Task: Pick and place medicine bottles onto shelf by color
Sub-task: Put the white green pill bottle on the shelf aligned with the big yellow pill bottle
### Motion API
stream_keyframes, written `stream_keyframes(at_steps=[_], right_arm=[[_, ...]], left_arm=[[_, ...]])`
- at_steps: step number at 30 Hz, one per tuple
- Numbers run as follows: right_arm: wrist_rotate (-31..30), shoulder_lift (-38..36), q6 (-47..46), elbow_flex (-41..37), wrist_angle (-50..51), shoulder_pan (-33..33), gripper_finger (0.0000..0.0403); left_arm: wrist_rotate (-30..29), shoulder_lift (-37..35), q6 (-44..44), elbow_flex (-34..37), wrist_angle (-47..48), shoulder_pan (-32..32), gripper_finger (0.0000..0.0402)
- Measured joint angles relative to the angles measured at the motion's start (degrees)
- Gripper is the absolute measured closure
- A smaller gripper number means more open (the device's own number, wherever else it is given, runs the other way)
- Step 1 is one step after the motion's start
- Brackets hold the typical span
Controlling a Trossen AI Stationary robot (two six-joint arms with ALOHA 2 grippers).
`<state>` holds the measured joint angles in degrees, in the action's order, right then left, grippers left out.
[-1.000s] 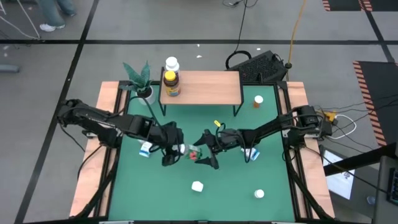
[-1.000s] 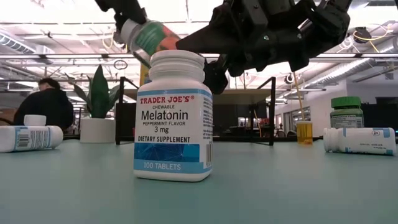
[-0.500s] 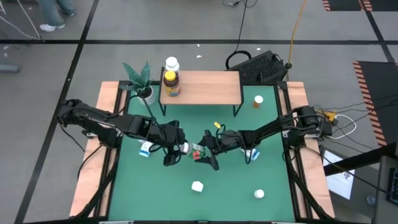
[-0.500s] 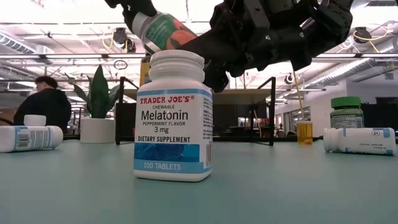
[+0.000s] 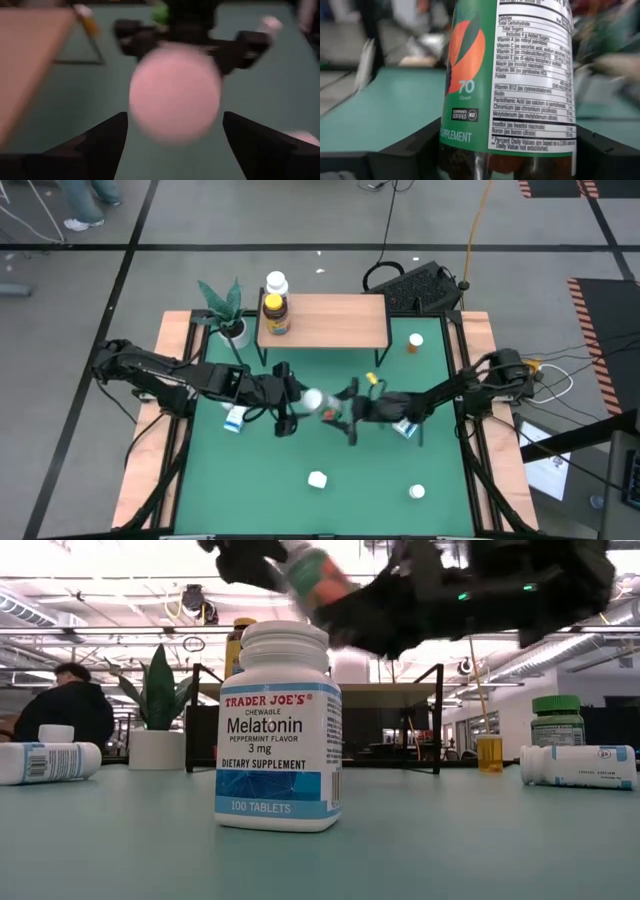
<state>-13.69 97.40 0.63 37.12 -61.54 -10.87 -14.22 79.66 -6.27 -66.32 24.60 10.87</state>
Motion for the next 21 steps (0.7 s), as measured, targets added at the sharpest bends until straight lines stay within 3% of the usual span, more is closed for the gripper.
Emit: stream_keyframes(at_steps=[3, 6, 9, 12, 14, 19, 21], right_arm=[[0.12, -4.29, 1.57, -7.27, -11.75, 0.18, 0.0123], [0.26, -6.21, 3.50, -12.56, -23.25, 0.30, 0.0123], [0.23, -6.16, 5.50, -14.10, -25.19, 0.30, 0.0122], [0.26, -5.15, 6.41, -13.73, -25.14, 0.07, 0.0122], [0.23, -4.68, 7.74, -13.30, -25.00, -0.14, 0.0122], [0.40, -3.19, 9.09, -11.61, -23.02, 0.20, 0.0120], [0.55, -2.71, 9.11, -10.89, -21.60, 0.35, 0.0120]], left_arm=[[-5.21, -0.02, 4.53, 0.79, -9.11, 0.09, 0.0084], [-3.94, -0.06, 11.15, 5.58, -28.42, 0.07, 0.0098], [-1.37, 0.97, 16.67, 12.77, -49.24, -0.59, 0.0109], [-1.17, 1.79, 19.17, 18.46, -63.96, -2.05, 0.0118], [0.37, 2.69, 19.75, 20.87, -70.09, -3.29, 0.0122], [15.02, 6.21, 19.37, 21.63, -74.54, -5.75, 0.0118], [17.30, 7.42, 19.11, 20.94, -75.85, -5.91, 0.0109]])
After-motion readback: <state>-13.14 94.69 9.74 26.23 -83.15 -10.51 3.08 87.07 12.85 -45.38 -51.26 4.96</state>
